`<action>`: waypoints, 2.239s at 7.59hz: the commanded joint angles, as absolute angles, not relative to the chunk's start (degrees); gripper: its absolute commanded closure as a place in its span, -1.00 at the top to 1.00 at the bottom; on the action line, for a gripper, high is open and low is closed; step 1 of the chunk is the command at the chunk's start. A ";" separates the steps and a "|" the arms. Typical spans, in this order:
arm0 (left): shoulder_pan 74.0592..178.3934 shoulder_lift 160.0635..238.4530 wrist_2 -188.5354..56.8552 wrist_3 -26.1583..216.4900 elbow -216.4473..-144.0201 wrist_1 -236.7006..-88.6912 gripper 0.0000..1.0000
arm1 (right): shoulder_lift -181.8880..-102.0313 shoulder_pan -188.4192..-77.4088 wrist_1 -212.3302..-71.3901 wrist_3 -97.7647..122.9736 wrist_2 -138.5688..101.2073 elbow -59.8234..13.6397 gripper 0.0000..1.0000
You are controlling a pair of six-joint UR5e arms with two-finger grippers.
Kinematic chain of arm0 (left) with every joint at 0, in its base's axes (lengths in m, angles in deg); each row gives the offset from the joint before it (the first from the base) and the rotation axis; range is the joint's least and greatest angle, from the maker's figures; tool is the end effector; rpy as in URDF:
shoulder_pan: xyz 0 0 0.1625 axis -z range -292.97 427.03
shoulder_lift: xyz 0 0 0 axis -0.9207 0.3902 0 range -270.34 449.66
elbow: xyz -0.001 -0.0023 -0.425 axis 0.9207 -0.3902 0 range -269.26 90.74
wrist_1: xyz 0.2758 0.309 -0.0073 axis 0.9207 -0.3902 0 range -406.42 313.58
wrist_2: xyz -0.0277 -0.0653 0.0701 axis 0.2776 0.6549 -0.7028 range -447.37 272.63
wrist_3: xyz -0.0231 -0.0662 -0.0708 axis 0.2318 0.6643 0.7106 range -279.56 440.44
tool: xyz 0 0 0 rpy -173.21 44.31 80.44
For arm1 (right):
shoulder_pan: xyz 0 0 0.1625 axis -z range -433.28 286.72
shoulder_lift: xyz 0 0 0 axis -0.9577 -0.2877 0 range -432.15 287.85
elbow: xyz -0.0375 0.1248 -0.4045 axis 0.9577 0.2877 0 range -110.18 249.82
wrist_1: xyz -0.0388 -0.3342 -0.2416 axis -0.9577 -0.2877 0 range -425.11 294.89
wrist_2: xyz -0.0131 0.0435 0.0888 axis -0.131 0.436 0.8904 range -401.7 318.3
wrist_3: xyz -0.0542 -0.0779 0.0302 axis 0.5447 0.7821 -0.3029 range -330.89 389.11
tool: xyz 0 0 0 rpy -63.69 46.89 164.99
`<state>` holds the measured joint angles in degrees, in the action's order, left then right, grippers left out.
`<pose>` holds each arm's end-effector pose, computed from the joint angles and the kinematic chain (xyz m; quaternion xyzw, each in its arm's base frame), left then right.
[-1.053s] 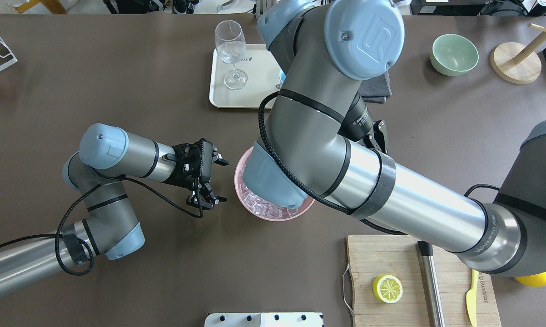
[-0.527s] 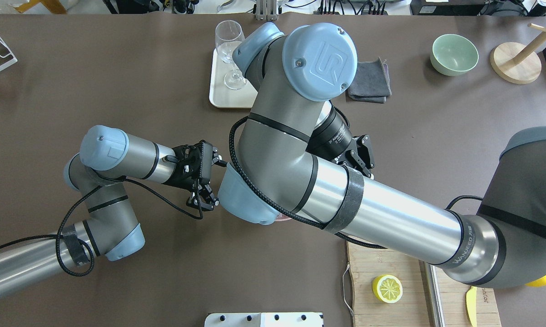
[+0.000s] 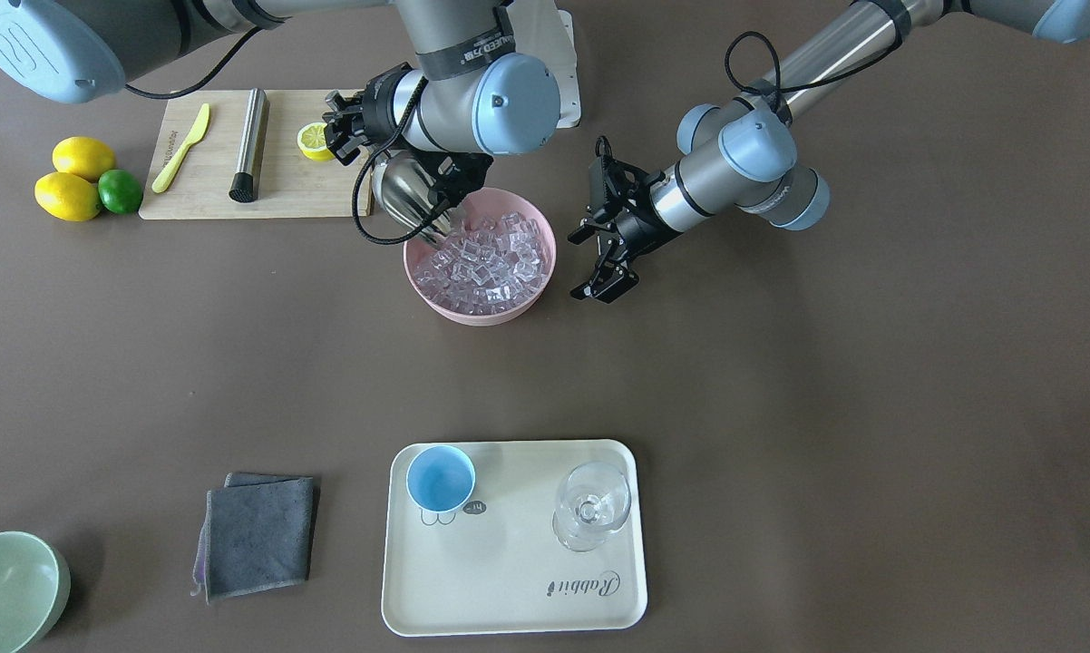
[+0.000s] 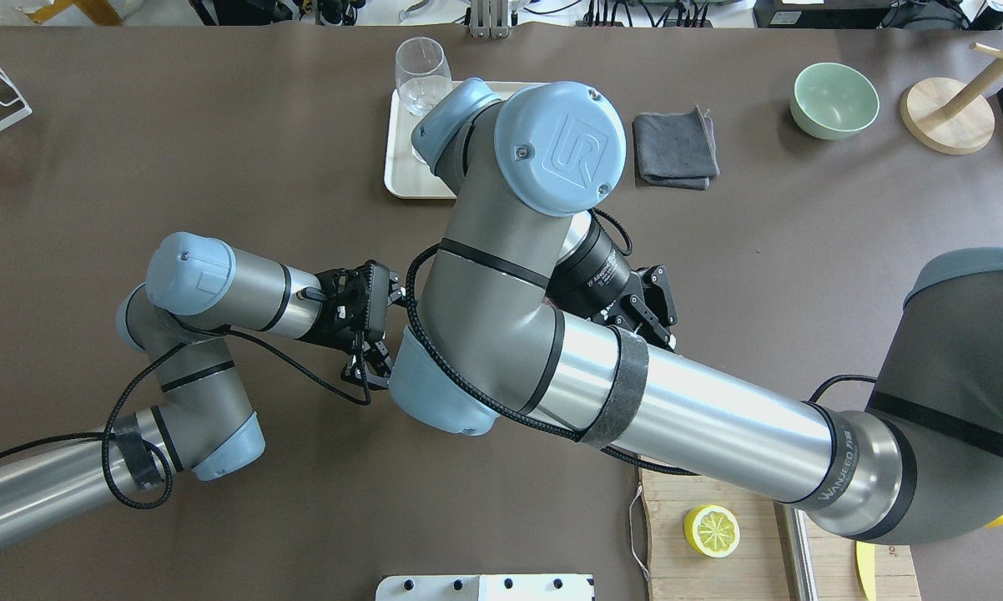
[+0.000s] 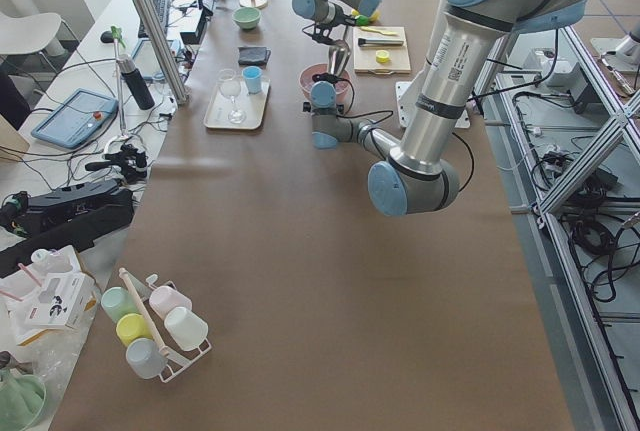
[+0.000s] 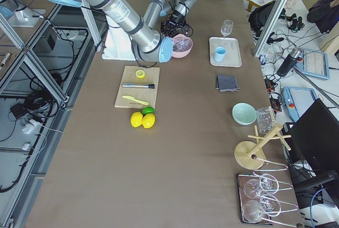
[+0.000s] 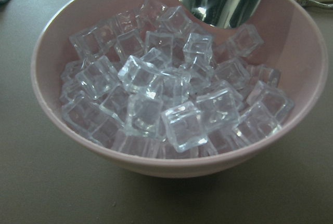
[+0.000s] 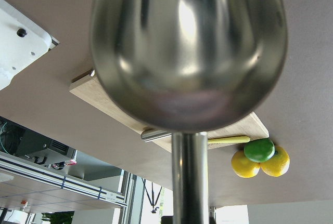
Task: Put ice in cup with scoop
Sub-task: 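Swing the right arm over and lower the scoop into the ice bowl, then drag the scoop through the ice cubes with the right gripper to fill it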
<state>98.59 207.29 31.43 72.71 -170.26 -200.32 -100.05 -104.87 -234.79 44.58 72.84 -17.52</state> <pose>0.5248 -0.4224 0.3263 0.4972 0.4425 0.5349 0.5205 -0.4946 -0.4121 0.1432 -0.2363 -0.1319 -0.5483 0.7913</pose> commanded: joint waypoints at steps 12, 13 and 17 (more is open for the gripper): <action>98.58 207.44 31.28 72.79 -169.42 -201.46 0.96 | -113.88 -103.08 -211.90 40.97 70.01 -27.98 -1.00; 98.58 207.44 31.28 72.79 -169.42 -201.46 0.96 | -115.21 -102.82 -211.02 40.97 68.96 -29.75 -1.00; 98.58 207.44 30.49 72.79 -169.42 -201.54 0.96 | -120.38 -102.64 -201.47 41.06 67.90 -33.88 -1.00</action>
<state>98.59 207.44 30.82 72.79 -169.44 -201.54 -117.00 -102.71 -206.85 41.12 68.20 -31.28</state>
